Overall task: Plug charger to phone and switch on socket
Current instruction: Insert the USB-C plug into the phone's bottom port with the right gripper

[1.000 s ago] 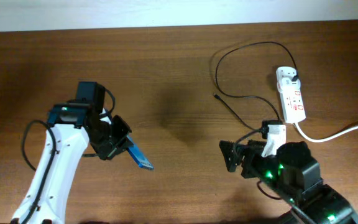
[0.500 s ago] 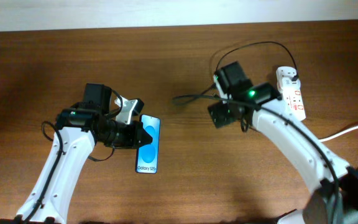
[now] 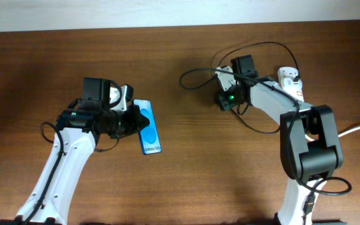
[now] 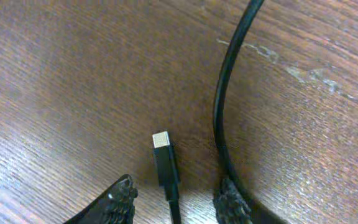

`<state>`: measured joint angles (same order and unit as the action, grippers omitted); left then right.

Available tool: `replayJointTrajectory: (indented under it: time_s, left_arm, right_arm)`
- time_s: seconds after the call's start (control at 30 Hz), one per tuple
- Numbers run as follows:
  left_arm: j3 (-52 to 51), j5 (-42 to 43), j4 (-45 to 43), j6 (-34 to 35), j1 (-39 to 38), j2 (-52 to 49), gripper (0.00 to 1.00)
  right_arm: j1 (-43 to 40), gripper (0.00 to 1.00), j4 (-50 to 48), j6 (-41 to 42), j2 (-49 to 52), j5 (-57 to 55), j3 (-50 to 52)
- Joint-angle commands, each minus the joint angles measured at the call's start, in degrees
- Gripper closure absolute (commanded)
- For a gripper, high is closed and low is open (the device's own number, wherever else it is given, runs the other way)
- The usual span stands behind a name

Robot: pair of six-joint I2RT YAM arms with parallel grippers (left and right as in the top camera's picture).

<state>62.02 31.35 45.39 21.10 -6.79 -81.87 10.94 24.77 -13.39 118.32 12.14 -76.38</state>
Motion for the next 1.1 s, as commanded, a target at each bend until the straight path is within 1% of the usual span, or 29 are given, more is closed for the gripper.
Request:
replayJointTrajectory:
  time_s: [0.0,0.07,0.1,0.13,0.17,0.23,0.3,0.37,0.4,0.43,0.47,0.5,0.57,0.6,0.63,0.73,0.8,0.83,0.93,1.0,1.07]
  left_arm:
    - [0.6,0.3,-1.0,2.6,-0.1,0.8,1.0]
    - [0.6,0.2,-2.4,7.8,0.0,0.8,1.0]
    - [0.6,0.0,-2.5,11.6,0.5,0.8,1.0]
    - [0.6,0.0,-2.6,15.3,1.6,0.8,1.0]
    - [0.6,0.0,-3.4,16.0,3.5,0.8,1.0]
    - [0.6,0.3,-3.3,16.4,5.1,0.8,1.0]
    - [0.6,0.3,-4.0,24.4,5.1,0.8,1.0]
    - [0.6,0.3,-9.7,27.3,5.1,0.8,1.0]
    - [0.6,0.3,-15.2,32.2,5.1,0.7,1.0]
    - [0.6,0.3,-19.2,35.3,5.1,0.1,1.0]
    - [0.6,0.3,-21.3,37.2,5.1,-0.7,1.0]
    - [0.6,0.3,-25.3,39.4,5.1,-2.9,1.0]
    - [0.6,2.7,-29.3,41.9,5.0,-7.3,1.0]
    - [0.6,5.9,-30.9,41.9,5.0,-9.5,1.0]
    - [0.6,8.7,-31.6,41.9,5.0,-11.3,1.0]
    - [0.6,11.2,-32.6,41.8,5.0,-13.4,1.0]
    - [0.6,17.9,-39.1,41.9,5.0,-13.4,1.0]
    - [0.6,20.4,-39.5,42.9,5.1,-13.4,1.0]
    - [0.6,23.4,-38.8,42.9,5.1,-13.4,1.0]
    - [0.6,26.2,-38.7,42.9,5.1,-13.4,1.0]
    - [0.6,26.6,-38.7,42.9,5.1,-13.4,1.0]
  right_arm:
    - [-0.1,0.73,0.9,0.3,1.8,0.7,-0.2]
    - [-0.1,0.85,2.3,0.3,1.8,0.8,-0.2]
    - [-0.1,0.95,3.0,0.3,1.7,0.8,-0.2]
    - [-0.1,0.96,4.0,0.5,1.3,0.8,-0.4]
    - [-0.1,0.96,6.1,3.4,0.0,1.4,-1.6]
    - [-0.1,0.96,10.7,3.4,-2.4,4.6,-4.4]
    - [-0.1,0.96,17.9,3.7,-7.2,6.4,-7.4]
    - [0.0,0.96,21.4,4.9,-13.5,14.7,-7.6]
    - [0.6,0.96,23.1,4.9,-16.2,18.6,-7.6]
    - [1.7,0.96,24.8,4.8,-18.0,19.7,-7.6]
    - [2.7,0.96,25.7,4.8,-18.6,19.6,-7.6]
    - [4.2,0.96,28.0,4.8,-18.8,20.5,-7.6]
    - [5.9,0.96,31.9,3.7,-18.8,24.2,-7.6]
    - [6.4,0.96,33.2,1.9,-18.9,27.2,-7.6]
    - [6.8,0.96,34.5,1.6,-19.0,32.6,-7.6]
    - [6.8,0.96,37.8,1.6,-19.2,45.1,-7.6]
    - [6.8,0.96,41.2,1.6,-19.2,51.9,-7.6]
    - [6.8,0.96,42.5,1.7,-19.2,55.2,-7.6]
    - [6.8,0.96,42.7,3.2,-19.2,57.0,-7.5]
    - [6.8,0.96,41.8,3.2,-19.2,54.9,-7.5]
    - [6.8,0.95,41.6,3.4,-19.2,54.2,-7.5]
